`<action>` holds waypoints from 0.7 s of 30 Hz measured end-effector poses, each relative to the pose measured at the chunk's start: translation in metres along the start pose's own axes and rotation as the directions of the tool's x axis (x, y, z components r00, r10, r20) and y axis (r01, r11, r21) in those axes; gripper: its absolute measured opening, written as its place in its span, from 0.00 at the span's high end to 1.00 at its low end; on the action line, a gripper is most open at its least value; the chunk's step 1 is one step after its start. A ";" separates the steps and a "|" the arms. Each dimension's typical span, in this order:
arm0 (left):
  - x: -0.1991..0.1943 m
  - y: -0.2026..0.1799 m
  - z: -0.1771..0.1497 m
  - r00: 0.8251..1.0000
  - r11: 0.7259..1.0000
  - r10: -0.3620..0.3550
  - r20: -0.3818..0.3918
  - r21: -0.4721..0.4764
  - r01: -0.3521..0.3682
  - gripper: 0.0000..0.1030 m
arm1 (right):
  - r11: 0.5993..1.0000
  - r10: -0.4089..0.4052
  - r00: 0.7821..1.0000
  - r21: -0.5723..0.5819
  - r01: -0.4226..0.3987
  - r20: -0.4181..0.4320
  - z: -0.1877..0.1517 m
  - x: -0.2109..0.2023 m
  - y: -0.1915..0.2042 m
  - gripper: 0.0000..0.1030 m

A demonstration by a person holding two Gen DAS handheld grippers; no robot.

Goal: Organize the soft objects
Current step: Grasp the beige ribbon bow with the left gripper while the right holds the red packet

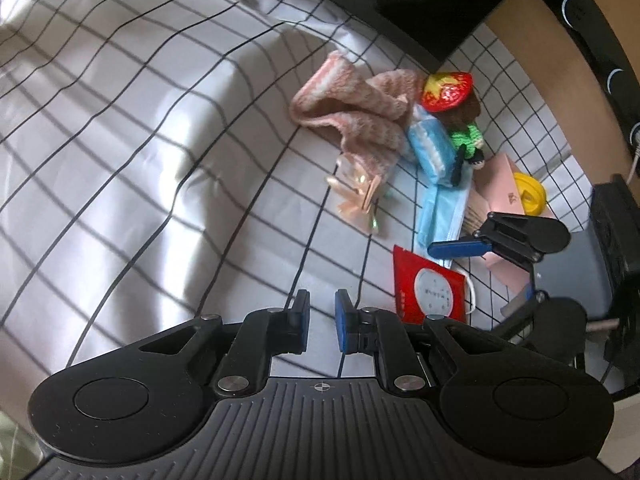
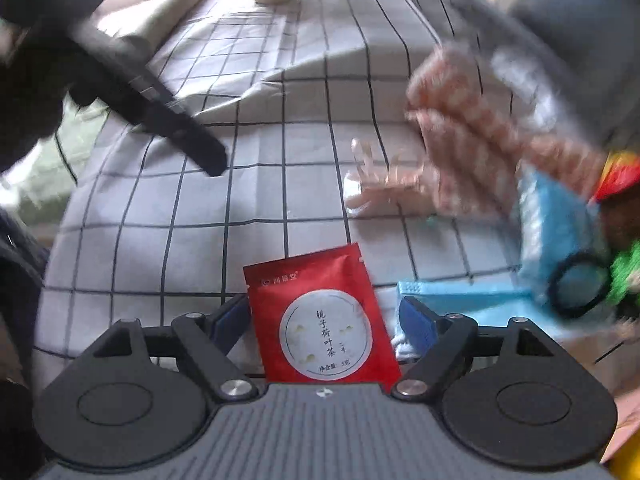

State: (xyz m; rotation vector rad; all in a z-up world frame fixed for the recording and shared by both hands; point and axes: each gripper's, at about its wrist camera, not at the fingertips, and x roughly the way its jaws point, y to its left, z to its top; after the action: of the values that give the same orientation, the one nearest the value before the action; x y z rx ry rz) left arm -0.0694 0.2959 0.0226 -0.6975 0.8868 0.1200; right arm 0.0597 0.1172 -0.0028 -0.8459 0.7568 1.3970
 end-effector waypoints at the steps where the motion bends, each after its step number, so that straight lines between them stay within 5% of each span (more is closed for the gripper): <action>1: 0.000 0.001 -0.001 1.000 1.000 0.004 0.000 -0.005 -0.004 0.86 | 1.000 0.014 1.000 0.027 -0.015 0.009 -0.001 0.000 -0.004 0.19; 5: 0.002 -0.010 0.004 1.000 0.998 0.017 0.004 0.053 -0.018 0.86 | 0.991 -0.044 0.998 0.132 0.038 0.042 -0.012 -0.006 0.001 0.29; 10: 0.019 -0.048 0.035 0.995 0.964 0.059 0.077 0.254 -0.076 0.85 | 0.934 -0.130 0.990 0.341 0.107 0.047 -0.046 -0.026 0.027 0.31; 18: 0.082 -0.078 0.059 0.984 0.919 0.173 0.035 0.353 -0.174 0.81 | 0.726 -0.340 0.940 0.632 0.270 -0.011 -0.115 -0.062 0.059 0.30; 21: 0.091 -0.084 0.058 0.983 0.895 0.179 0.040 0.408 -0.180 0.78 | 0.688 -0.388 0.922 0.662 0.298 -0.011 -0.126 -0.067 0.070 0.27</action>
State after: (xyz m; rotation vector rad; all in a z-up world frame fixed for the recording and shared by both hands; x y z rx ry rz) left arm 0.0592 0.2496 0.0228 -0.2207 0.9369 0.0942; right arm -0.0083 -0.0258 -0.0139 -0.3039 0.8567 0.7422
